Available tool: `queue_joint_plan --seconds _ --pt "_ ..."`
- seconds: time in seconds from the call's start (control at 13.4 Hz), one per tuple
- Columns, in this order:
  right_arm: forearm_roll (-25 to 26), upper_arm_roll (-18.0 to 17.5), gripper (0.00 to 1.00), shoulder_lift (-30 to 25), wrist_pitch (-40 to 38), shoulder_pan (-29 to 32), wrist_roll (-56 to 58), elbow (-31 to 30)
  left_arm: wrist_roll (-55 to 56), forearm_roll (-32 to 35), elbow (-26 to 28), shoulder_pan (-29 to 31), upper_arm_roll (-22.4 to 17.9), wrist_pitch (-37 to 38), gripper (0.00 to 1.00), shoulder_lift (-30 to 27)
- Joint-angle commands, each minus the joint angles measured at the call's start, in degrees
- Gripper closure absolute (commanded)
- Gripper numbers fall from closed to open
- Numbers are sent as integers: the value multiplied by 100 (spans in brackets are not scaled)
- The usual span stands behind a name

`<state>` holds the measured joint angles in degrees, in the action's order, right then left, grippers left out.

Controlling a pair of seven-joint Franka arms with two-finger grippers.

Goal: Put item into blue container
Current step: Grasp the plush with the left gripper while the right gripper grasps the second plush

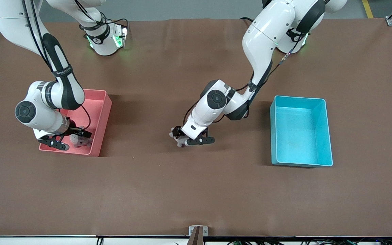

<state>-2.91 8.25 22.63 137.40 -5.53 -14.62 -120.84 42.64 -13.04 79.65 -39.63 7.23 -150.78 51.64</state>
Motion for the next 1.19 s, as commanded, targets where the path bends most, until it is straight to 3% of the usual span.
queue_joint_plan --seconds 0.0,0.15,0.52,0.89,1.12 --pt "45 -8 0 39 76 43 29 -45 42 -138 -169 -177 -46 -180 5 171" --pt "10 -8 0 101 94 43 21 -45 25 -138 -142 -212 -46 -180 10 189" --pt "-17 -8 0 162 85 43 21 -45 -37 -129 -134 -195 -55 -180 49 285" --pt "-17 -8 0 215 85 52 12 -45 -2 -67 -133 -186 -82 -163 76 207" --pt "-17 -8 18 233 68 43 12 -36 25 -67 -98 -151 -117 326 78 -144"
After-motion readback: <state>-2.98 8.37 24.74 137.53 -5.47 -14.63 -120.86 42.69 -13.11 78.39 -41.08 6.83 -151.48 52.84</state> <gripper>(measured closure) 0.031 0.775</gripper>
